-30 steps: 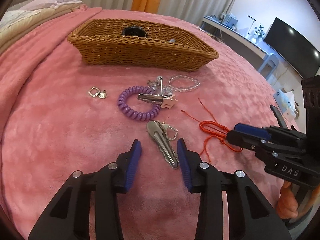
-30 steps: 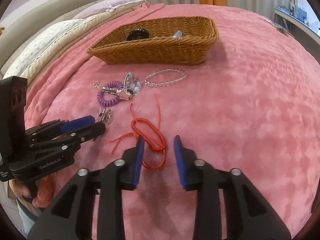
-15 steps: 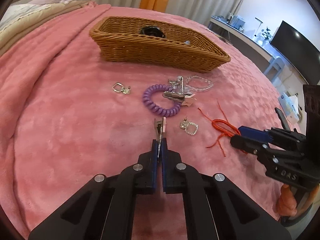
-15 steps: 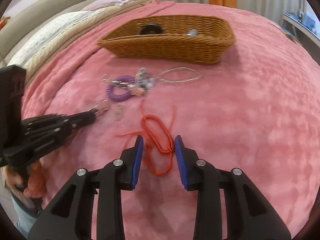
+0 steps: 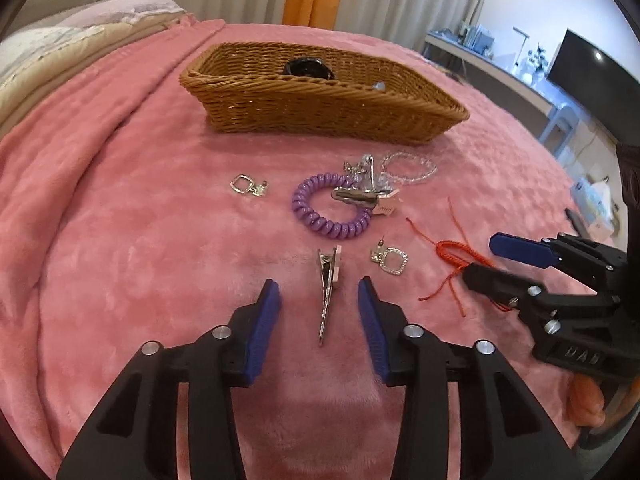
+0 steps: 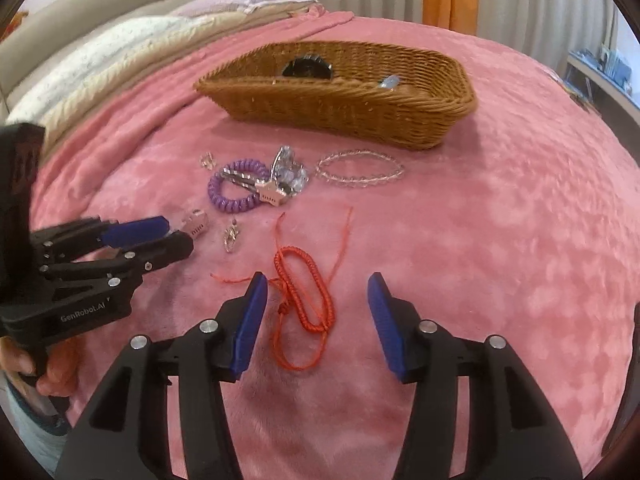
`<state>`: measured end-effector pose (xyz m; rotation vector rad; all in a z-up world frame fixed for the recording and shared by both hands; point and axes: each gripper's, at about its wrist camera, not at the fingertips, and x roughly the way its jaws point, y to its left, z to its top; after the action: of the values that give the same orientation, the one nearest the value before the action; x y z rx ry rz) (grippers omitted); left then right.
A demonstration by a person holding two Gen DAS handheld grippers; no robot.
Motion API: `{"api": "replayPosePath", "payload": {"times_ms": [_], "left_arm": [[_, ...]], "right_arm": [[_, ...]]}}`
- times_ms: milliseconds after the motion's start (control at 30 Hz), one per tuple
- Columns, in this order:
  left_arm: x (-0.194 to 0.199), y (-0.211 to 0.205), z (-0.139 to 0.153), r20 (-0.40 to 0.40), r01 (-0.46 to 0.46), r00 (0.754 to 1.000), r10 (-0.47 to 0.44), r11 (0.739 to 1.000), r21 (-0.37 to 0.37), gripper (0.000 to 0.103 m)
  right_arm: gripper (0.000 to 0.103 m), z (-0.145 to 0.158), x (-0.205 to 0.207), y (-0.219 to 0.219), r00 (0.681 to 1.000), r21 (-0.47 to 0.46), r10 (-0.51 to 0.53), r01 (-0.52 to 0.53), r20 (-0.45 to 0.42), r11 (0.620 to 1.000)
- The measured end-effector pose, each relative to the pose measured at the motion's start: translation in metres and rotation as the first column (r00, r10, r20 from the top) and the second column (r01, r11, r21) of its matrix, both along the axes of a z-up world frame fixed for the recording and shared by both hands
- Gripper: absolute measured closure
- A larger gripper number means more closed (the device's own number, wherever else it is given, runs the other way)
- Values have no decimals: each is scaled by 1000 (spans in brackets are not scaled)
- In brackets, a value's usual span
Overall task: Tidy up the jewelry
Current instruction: 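Grasp the silver clip with left gripper while right grasps the red string bracelet, then carry the silver clip and red string bracelet over the basket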
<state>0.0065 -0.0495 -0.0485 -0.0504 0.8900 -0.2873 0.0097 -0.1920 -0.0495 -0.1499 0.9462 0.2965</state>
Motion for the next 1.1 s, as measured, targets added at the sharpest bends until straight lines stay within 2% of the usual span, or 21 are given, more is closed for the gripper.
{"api": "replayPosePath", "payload": {"times_ms": [33,100,133,167,267,500,700,800,967,1100], "left_arm": [[0,-2,0,1,4,1000,-4,1000,11,71],[-1,-3,-1,0,9,1000,-9,1000,15,79],[-1,-2,-1,0,8,1000,-8,1000,17,86],[-1,-3,-1,0,9,1000,-9,1000,15,98],[-3,-4,0,6,19,1000,-19,1000,15,100],[-12,-3,12,68,50,997,-48,999,-23,100],[-18,2,29,138,30,990,-23,998,-46,100],[-18,6,38,146,7,989,2,998,-57,100],[-20,11,68,198,-8,980,25,996,-88,100],[-10,9,103,248,-30,968,42,998,-50,100]], "right_arm": [[55,-2,0,2,1000,-19,-2,3,12,1000],[66,-1,-3,7,999,-42,12,-11,34,999],[76,-1,-6,10,999,-54,23,-20,44,998],[88,-1,-8,12,998,-63,32,-29,50,998],[96,1,-13,15,996,-85,40,-33,74,996],[97,18,-18,-3,993,12,7,-8,119,1000],[97,46,-22,-10,984,69,-11,-1,180,998],[97,60,-21,-11,980,73,-13,-2,199,997],[97,95,-12,-11,967,75,-26,8,252,997],[97,125,14,-15,956,102,-48,19,290,995]]}}
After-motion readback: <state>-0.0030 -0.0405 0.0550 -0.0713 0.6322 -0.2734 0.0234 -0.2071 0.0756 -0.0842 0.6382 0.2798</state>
